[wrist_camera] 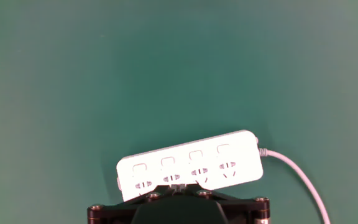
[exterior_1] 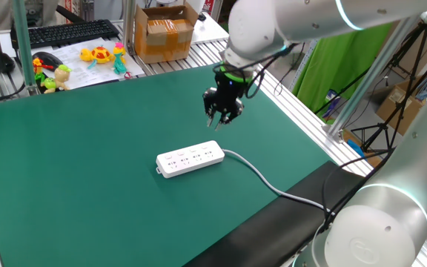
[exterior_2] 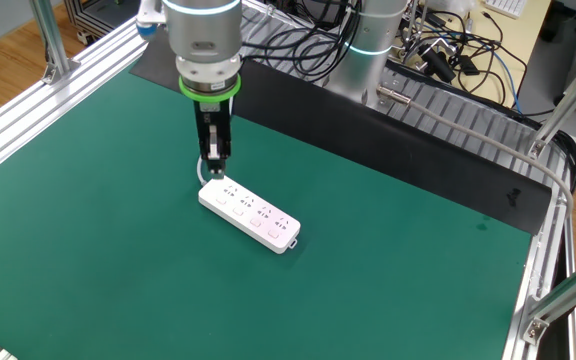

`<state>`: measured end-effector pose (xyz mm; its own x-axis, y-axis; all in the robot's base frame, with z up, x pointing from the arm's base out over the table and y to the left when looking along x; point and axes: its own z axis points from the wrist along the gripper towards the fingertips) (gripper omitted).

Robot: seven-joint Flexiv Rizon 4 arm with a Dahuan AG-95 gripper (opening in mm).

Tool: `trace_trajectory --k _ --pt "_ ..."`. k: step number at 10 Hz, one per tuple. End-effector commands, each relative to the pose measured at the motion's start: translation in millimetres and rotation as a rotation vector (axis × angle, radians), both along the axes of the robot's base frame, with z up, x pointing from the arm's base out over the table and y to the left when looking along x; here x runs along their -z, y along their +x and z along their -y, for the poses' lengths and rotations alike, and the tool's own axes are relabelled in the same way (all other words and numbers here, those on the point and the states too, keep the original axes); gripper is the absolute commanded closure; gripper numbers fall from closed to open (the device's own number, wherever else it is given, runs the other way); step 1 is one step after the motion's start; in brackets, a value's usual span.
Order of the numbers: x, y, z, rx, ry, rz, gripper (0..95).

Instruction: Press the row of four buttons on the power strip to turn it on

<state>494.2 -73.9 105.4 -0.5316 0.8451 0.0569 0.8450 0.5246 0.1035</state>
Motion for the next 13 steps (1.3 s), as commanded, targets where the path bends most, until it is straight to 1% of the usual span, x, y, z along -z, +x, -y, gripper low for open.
trace_trajectory --k 1,2,3,4,5,6,8,9,10,12,13 --pt "5.0 -0.9 -2.5 0.037 0.052 0.030 57.0" --pt "4.8 0.4 -6.5 0.075 0.082 0.036 57.0" --pt "4.8 2.4 -11.6 0.086 0.074 0.035 57.0" --pt "5.6 5.0 -17.9 0.085 0.061 0.035 57.0" --pt "7.2 8.4 -22.8 0.076 0.042 0.034 57.0" --pt "9.0 12.3 -25.4 0.071 0.022 0.029 57.0" --pt "14.2 17.1 -24.7 0.067 -0.015 0.014 57.0" --pt "16.2 17.9 -24.4 0.068 -0.032 -0.004 57.0" --pt "20.7 18.5 -24.3 0.069 -0.057 -0.022 57.0" --pt "28.7 17.9 -24.6 0.061 -0.072 -0.019 57.0" --pt "32.9 18.1 -24.4 0.060 -0.070 -0.017 57.0"
